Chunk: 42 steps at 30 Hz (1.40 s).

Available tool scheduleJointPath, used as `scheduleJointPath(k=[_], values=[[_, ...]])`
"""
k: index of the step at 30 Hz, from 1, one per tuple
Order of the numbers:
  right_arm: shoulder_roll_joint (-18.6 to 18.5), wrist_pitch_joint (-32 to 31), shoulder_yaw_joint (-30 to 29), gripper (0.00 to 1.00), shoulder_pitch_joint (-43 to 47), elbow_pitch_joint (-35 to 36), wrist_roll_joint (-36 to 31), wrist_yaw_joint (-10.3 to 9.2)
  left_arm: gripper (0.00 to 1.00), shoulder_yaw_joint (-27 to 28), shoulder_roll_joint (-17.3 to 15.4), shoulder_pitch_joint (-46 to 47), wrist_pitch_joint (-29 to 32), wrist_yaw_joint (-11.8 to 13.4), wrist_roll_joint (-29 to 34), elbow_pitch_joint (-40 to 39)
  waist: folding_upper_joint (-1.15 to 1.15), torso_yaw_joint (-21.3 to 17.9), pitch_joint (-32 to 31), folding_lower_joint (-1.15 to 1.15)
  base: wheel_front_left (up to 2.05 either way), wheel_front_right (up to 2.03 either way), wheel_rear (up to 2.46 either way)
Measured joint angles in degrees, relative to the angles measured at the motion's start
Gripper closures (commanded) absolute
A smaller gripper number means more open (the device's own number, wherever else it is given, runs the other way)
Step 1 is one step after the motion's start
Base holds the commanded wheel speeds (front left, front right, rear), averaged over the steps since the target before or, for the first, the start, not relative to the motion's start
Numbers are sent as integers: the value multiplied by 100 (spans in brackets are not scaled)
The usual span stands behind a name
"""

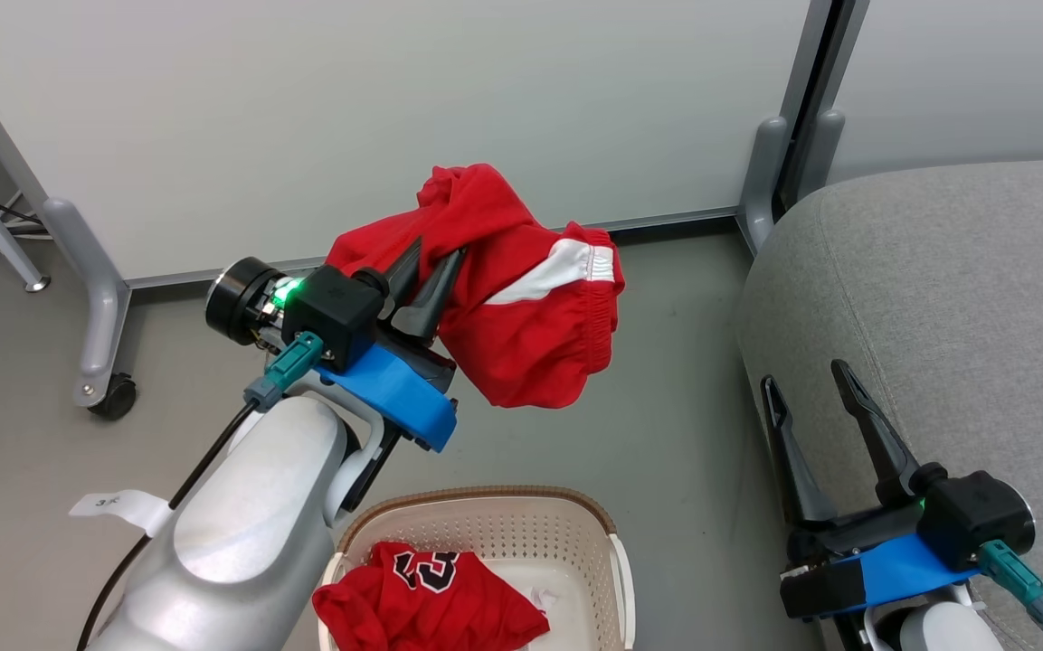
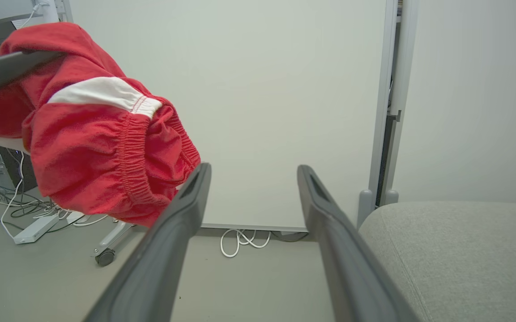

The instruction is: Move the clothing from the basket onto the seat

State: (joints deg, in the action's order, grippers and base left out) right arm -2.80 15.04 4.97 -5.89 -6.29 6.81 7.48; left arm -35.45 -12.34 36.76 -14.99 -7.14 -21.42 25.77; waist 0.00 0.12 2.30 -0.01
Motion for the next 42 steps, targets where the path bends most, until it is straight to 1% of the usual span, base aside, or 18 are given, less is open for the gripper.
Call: scheduleJointPath(k=[10,16,20,27,33,37,42], values=[[-1,0,91,0,-10,58,-65,0,100,-20,-7,-2,-1,0,25,-93,0,-1,-3,0,0,0,0],[-5,0,516,0,-532,107,-322,0,100,-33,1,-2,0,1,47,-122,0,-7,68,2,0,0,0],[-208,0,936,0,-1084,35,-367,0,100,-60,36,-1,0,1,84,-142,0,6,129,2,0,0,0],[-682,0,1806,0,-2069,-560,-287,0,100,-203,189,25,-1,1,129,-148,0,101,245,2,0,0,0],[-1002,1,2610,0,-2774,-1347,-101,0,100,-353,314,101,-1,-1,169,-151,0,204,286,2,0,0,0],[-1131,0,3106,0,-3205,-1829,82,0,100,-454,365,107,0,-8,187,-161,0,254,297,2,0,0,0],[-1205,1,3861,0,-3600,-2463,549,0,100,-583,397,107,-1,-9,212,-161,0,296,303,2,0,0,0]])
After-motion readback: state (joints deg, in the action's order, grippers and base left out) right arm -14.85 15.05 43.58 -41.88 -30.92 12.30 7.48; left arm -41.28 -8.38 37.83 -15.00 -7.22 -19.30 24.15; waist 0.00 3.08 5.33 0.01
